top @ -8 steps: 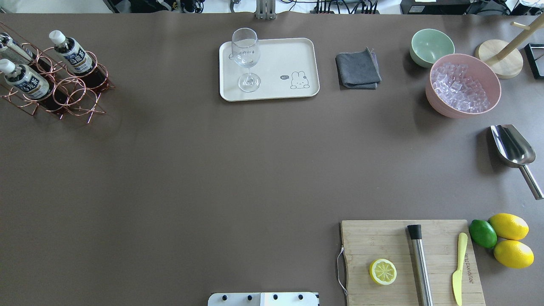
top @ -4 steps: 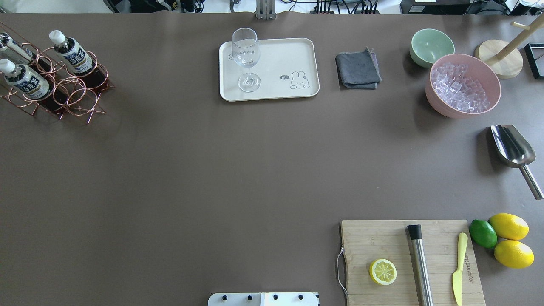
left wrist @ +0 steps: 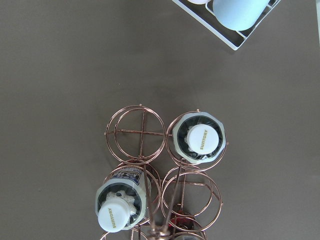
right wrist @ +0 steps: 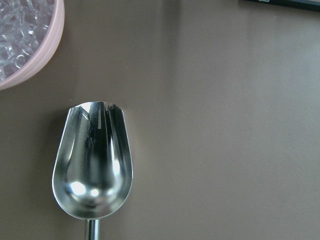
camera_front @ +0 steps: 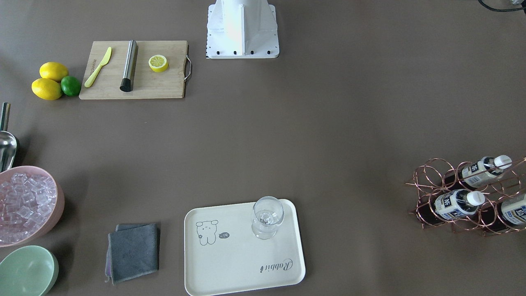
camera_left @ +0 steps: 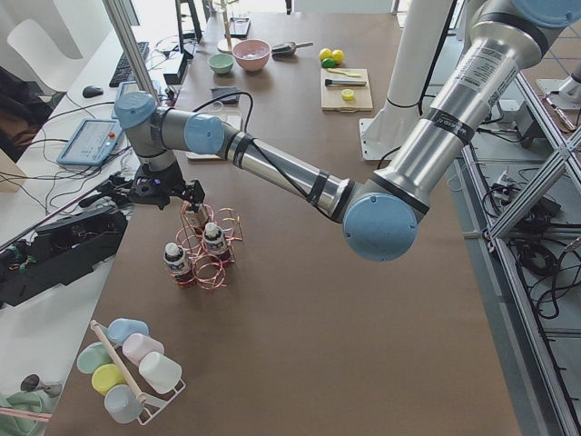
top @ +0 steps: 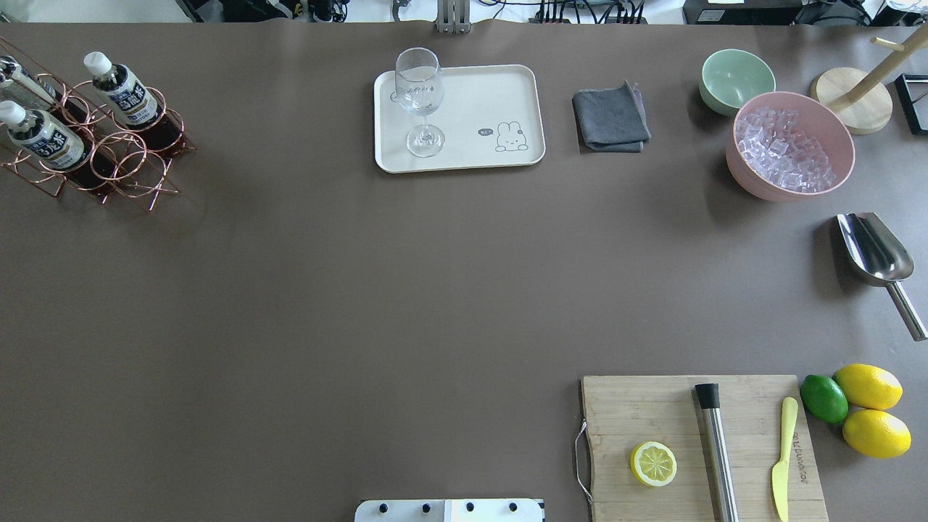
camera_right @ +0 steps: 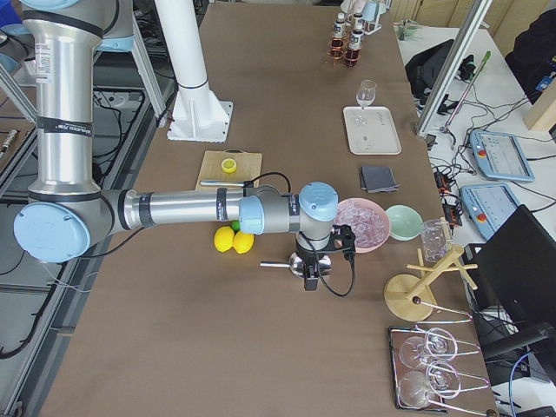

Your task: Take tea from basket to plate

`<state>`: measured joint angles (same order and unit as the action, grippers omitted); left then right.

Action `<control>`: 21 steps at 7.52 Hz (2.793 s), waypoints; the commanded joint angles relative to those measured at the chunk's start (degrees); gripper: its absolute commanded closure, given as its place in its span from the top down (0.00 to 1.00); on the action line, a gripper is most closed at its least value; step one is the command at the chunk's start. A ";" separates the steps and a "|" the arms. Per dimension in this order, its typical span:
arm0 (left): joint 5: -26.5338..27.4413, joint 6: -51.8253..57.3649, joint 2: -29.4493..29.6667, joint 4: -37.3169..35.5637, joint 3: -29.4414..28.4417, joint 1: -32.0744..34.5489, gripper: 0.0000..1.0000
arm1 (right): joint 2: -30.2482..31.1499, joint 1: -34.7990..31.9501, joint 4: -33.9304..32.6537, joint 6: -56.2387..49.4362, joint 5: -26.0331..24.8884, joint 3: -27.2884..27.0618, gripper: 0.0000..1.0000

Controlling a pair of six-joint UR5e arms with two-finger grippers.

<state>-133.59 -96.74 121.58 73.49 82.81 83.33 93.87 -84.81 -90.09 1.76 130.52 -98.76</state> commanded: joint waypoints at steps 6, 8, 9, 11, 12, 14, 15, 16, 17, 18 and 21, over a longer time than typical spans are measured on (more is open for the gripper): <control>-1.23 -3.71 -1.35 1.04 0.42 -2.38 0.00 | 0.00 0.00 0.00 0.00 0.00 0.41 1.00; -4.21 -4.94 -1.08 -0.01 2.60 1.99 0.00 | 0.00 0.00 0.00 0.00 0.00 0.41 1.00; -3.70 -7.47 -0.91 -2.37 4.01 1.40 0.00 | 0.00 0.00 0.00 0.00 0.00 0.41 1.00; -3.52 -14.91 -0.90 -3.09 8.56 -0.61 0.00 | 0.00 0.00 0.00 0.00 0.00 0.41 1.00; -3.52 -17.49 -1.17 -4.14 13.03 -0.97 0.00 | 0.00 0.00 0.00 0.00 0.00 0.41 1.00; -3.34 -21.53 -0.82 -12.38 24.97 -7.18 0.00 | 0.00 0.00 0.00 0.00 0.00 0.41 1.00; -2.03 -26.52 -0.21 -13.28 28.08 -11.22 0.00 | 0.00 0.00 0.00 0.00 0.00 0.41 1.00; -0.89 -31.88 3.10 -13.90 28.46 -15.09 0.00 | 0.00 0.00 0.00 -0.09 0.00 0.41 1.00; -0.36 -36.80 6.44 -15.47 28.90 -19.39 0.00 | 0.00 0.00 0.00 0.00 0.00 0.41 1.00; 1.82 -41.38 10.31 -17.49 29.51 -24.65 0.00 | 0.00 0.00 0.00 0.00 0.00 0.41 1.00; 12.54 -51.97 29.42 -27.72 28.21 -38.30 0.00 | 0.00 0.00 0.00 0.00 0.00 0.32 1.00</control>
<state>-126.46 -144.55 138.41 53.73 112.43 51.69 93.87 -84.82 -90.08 1.76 130.52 -98.39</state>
